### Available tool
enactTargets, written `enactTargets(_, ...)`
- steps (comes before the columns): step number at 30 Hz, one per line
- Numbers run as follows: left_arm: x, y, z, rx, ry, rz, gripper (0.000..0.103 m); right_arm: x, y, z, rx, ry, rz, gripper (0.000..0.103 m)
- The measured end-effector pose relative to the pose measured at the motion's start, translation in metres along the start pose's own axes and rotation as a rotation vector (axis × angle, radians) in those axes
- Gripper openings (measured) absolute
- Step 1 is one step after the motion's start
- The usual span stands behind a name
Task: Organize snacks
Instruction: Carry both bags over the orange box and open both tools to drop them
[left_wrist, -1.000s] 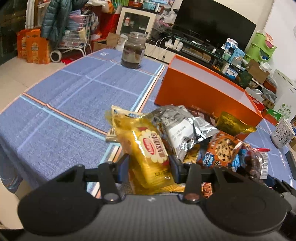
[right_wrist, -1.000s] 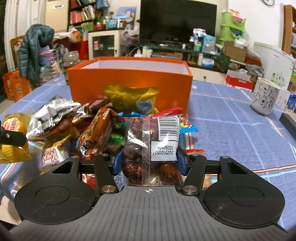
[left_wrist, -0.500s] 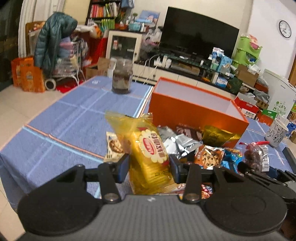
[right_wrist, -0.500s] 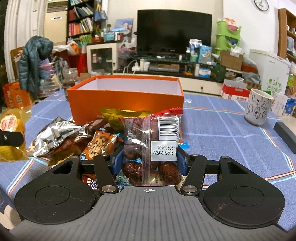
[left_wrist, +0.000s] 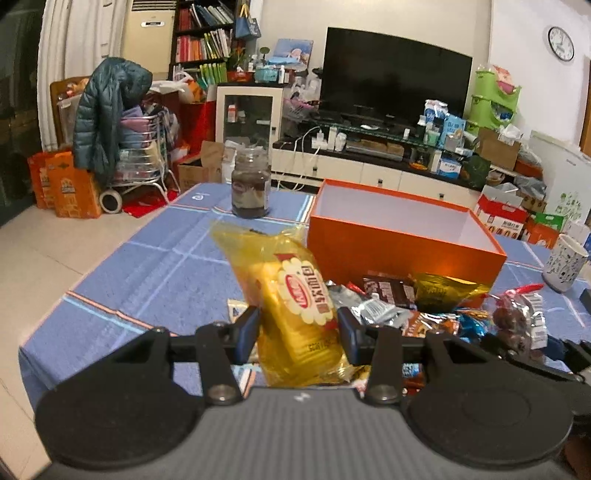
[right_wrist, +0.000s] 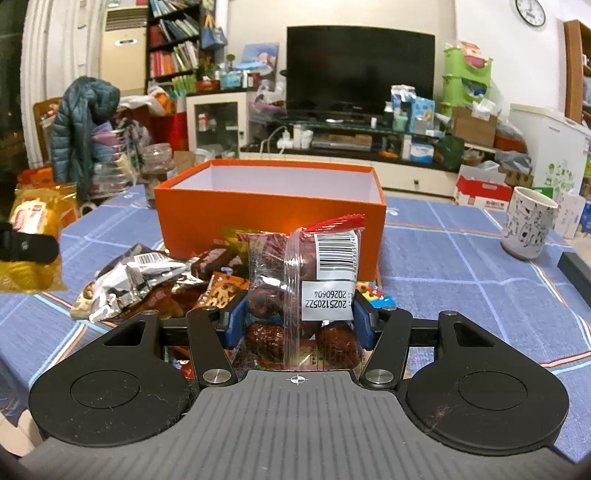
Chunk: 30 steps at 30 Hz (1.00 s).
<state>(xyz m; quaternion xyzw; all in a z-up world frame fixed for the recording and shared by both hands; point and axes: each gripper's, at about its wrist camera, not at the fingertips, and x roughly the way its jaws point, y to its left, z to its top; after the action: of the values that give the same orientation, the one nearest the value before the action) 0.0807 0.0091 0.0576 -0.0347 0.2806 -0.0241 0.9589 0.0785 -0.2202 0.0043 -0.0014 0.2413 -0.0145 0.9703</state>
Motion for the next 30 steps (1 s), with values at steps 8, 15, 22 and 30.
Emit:
enactTargets(8,0.022,-0.011,0.009,0.043,0.042,0.034,0.043,-0.002,-0.003,0.003,0.017,0.006,0.004,0.043)
enactTargets(15,0.031,-0.022,0.022,0.053,0.047,-0.003,0.043,-0.009,-0.013,0.018,0.021,-0.006,0.004,0.043)
enactTargets(22,0.047,-0.03,0.07,0.036,-0.006,-0.057,0.043,0.007,-0.037,0.069,0.079,-0.051,0.029,0.043)
enactTargets(30,0.14,-0.07,0.139,0.055,0.023,-0.086,0.043,0.101,-0.05,0.147,0.121,-0.01,0.059,0.043)
